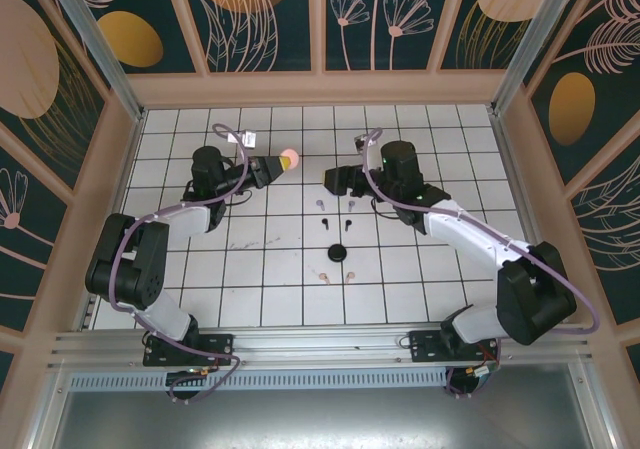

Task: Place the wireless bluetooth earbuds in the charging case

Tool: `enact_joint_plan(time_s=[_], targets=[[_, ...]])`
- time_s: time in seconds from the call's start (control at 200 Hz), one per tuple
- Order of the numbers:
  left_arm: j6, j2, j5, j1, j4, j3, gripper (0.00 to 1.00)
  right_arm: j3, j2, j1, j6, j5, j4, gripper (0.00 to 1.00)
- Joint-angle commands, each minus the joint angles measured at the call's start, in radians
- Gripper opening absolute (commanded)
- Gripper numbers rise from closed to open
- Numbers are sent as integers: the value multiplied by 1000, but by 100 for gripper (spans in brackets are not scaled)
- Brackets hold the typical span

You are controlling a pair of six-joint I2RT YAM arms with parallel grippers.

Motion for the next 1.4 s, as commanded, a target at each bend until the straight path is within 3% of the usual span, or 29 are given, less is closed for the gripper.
enact_joint_plan(time_s=[0.0, 0.205, 0.801, 1.236, 1.391], targets=[[83, -14, 92, -30, -119, 41, 0, 42, 33, 3, -94, -104, 60, 74], [118, -32, 108, -79, -177, 56, 0, 121, 116, 20, -115, -140, 47, 71], [92, -54, 132, -83, -143, 78, 0, 165, 217, 25, -83, -146, 79, 63], [98, -118, 163, -86, -150, 53, 0, 72, 252, -56, 23, -121, 195, 55], [103, -124, 160, -89, -152, 49, 0, 29, 199, -60, 24, -130, 187, 54]])
